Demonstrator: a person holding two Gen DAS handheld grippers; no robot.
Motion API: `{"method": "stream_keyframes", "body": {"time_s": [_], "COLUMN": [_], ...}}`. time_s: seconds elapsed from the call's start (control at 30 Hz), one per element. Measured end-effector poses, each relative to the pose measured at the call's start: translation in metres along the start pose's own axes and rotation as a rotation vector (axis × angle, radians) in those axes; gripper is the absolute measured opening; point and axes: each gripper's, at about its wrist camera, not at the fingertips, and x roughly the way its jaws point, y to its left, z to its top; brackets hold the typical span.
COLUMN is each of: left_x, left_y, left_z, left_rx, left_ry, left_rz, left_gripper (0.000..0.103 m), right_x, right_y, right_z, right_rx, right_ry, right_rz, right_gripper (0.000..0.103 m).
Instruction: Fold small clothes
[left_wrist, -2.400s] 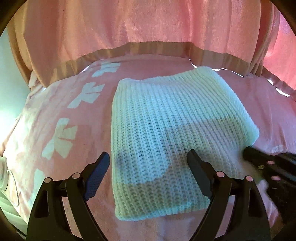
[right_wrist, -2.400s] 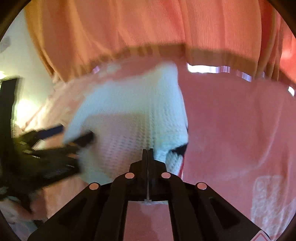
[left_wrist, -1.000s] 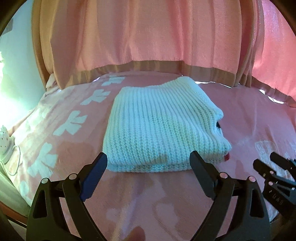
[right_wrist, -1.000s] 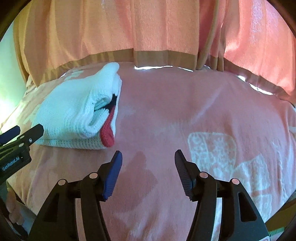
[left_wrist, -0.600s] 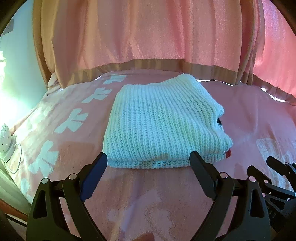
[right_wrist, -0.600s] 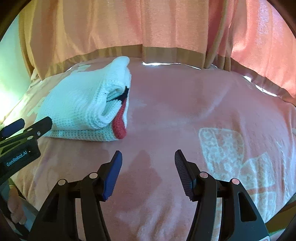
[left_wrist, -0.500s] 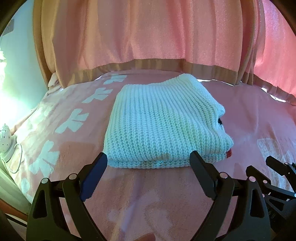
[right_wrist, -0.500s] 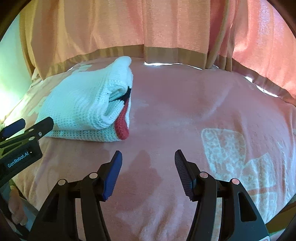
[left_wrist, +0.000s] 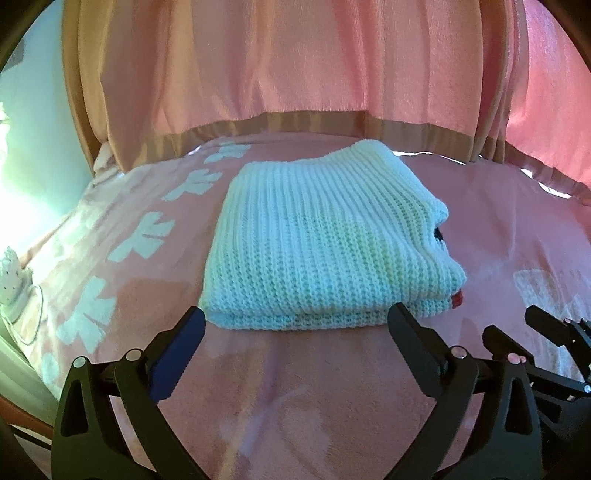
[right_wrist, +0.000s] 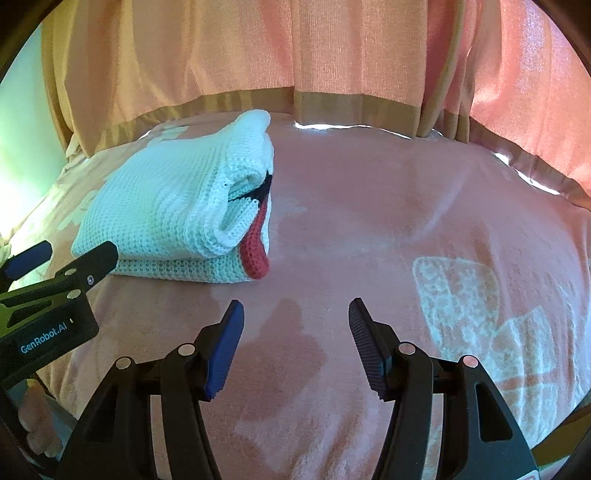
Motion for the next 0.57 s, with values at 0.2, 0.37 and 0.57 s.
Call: {"method": "stream_keyframes", "body": {"time_s": [0.2, 0.37, 0.57], "left_x": [-0.002, 0.002, 0.002], "left_y": [-0.004, -0.014, -0.016], "left_z": [-0.003, -0.004, -0.005], "left_rx": [0.017, 0.073, 0.061], "left_ry": [-0.026, -0.017, -0.016], "left_rz": [0.018, 0.061, 0.065], "left_gripper": [0.097, 0.097, 0.097], "right_x": [0.000, 0.000, -0.002], "right_y": [0.000, 0.000, 0.001], "right_z": [0.000, 0.001, 0.001], "right_rx": [0.000, 0.002, 0.003], "right_ry": [-0.001, -0.004, -0.014], "right_rz": [-0.002, -0.002, -0.006], "right_gripper": [0.059, 0.059, 0.061]}}
